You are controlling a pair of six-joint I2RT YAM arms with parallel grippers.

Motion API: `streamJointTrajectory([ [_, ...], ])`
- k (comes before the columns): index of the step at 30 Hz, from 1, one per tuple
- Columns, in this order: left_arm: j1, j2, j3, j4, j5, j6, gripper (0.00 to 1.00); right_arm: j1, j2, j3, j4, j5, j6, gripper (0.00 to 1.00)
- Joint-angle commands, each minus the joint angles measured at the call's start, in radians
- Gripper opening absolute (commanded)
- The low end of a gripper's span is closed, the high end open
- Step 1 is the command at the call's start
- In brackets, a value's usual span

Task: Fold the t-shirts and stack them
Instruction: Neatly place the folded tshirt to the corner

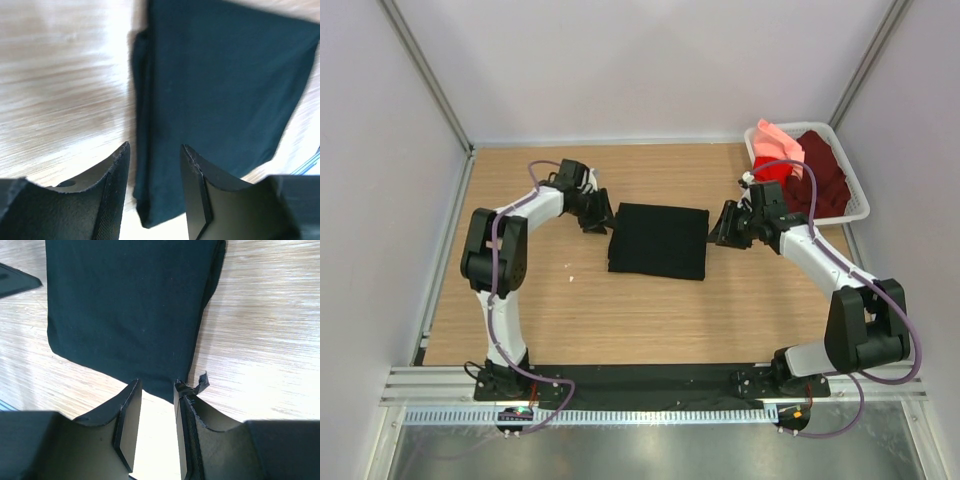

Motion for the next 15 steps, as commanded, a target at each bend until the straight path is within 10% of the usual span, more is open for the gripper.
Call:
streamJointTrajectory([
  [1, -0.007, 0.024, 0.013, -0.044, 0.030, 0.037, 0.45, 0.004, -0.043, 0.025, -0.004, 0.010, -0.012, 0.39],
  [9, -0.044, 0.067, 0.003, -0.032, 0.027, 0.054, 0.45, 0.002, -0.054, 0.029, -0.005, 0.012, -0.012, 0.39],
  [15, -0.049, 0.087, 0.023, -0.044, -0.056, 0.031, 0.07, 0.004, -0.068, 0.021, -0.013, 0.013, -0.013, 0.39],
])
